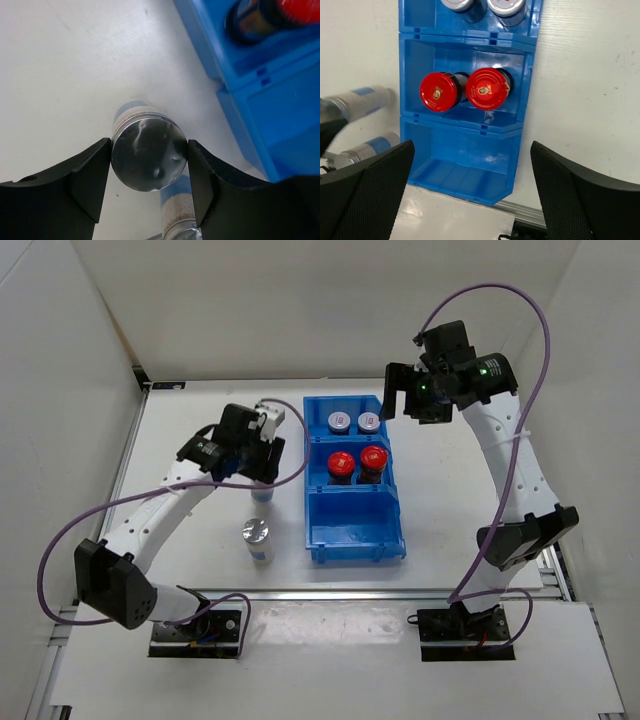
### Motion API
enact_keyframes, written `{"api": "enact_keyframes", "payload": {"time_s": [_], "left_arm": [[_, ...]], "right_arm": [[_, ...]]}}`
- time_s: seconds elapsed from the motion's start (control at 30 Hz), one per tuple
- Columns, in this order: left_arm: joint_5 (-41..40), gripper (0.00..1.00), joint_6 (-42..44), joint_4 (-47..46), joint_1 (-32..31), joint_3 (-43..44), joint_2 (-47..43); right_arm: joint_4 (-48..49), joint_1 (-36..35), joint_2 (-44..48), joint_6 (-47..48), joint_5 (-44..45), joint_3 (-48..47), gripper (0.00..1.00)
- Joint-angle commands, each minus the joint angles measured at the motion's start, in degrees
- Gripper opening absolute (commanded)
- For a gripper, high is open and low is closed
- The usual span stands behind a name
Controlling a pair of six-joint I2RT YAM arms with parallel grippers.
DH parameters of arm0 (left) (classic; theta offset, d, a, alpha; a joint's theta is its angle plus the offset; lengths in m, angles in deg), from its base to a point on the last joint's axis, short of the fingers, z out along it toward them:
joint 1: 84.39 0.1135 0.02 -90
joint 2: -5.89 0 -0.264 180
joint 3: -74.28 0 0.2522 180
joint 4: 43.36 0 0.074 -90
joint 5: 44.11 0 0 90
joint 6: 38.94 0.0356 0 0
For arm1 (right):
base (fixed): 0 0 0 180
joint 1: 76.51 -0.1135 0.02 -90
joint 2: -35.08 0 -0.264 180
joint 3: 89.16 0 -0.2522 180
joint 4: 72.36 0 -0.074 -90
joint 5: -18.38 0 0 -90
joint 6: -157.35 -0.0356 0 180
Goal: Organize the condiment bottles
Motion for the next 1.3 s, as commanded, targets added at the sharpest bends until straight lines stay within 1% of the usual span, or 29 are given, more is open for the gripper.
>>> {"api": "enact_keyframes", "payload": {"time_s": [0.0,0.03,0.07,0.17,0.2,0.3,0.4,0.47,0.57,0.7,0.73,0.9,1.03,1.17,1.23,1.27], "left_arm": [[-3.65,0.11,1.17,-2.44,-0.07,11.8,0.13],[-3.65,0.11,1.17,-2.44,-0.76,14.08,0.65],[-3.65,0.11,1.69,-2.44,-1.29,18.37,1.79],[-1.82,0.11,2.23,-2.44,-3.93,24.46,3.64],[0.63,0.11,1.7,-2.44,-4.63,27.7,4.52],[4.77,0.11,1.18,-2.44,-8.14,33.07,5.92],[10.13,0.11,2.22,-2.44,-12.45,35.28,7.07],[14.17,0.11,3.36,-2.44,-15.78,35.29,7.07],[17.78,0.11,3.9,-2.44,-19.91,34.76,8.91],[19.11,0.11,2.14,-3.05,-22.83,34.14,13.13],[19.63,0.11,2.14,-3.05,-23.61,34.14,15.66],[20.52,0.11,1.52,-3.05,-24.67,34.67,22.1],[20.52,0.11,0.38,-3.05,-24.68,31.43,24.29],[20.78,0.11,-0.41,-6.65,-24.68,26.51,25.52],[20.78,0.13,-0.41,-7.27,-24.68,26.5,26.23],[20.78,0.17,-0.41,-7.27,-24.68,25.89,26.23]], "right_arm": [[-0.04,1.82,4.22,1.25,-1.13,1.89,1.0],[-0.04,1.82,4.93,1.25,-1.66,2.42,1.0],[-0.04,1.82,4.93,1.25,-1.66,3.56,1.0],[-0.04,3.13,6.34,1.25,-2.18,5.23,1.0],[-0.04,3.14,7.04,1.25,-2.19,5.76,1.0],[-0.57,4.37,8.35,1.78,-2.72,7.08,1.0],[-0.57,5.51,9.85,1.78,-2.72,9.45,1.0],[-0.57,6.56,10.56,1.78,-2.72,11.12,1.0],[-0.57,7.18,11.79,1.78,-3.33,12.7,1.0],[-0.57,7.8,13.37,1.25,-3.33,14.2,1.0],[-0.57,7.8,13.37,1.25,-3.33,14.72,1.0],[-0.57,7.8,14.43,1.25,-3.33,14.73,1.0],[-1.1,7.8,15.57,1.25,-2.72,14.73,1.0],[-1.63,7.8,16.71,1.25,-2.72,15.35,1.0],[-1.63,7.8,16.71,1.25,-2.72,15.87,1.0],[-2.15,7.8,17.23,1.25,-2.72,15.87,1.0]]}}
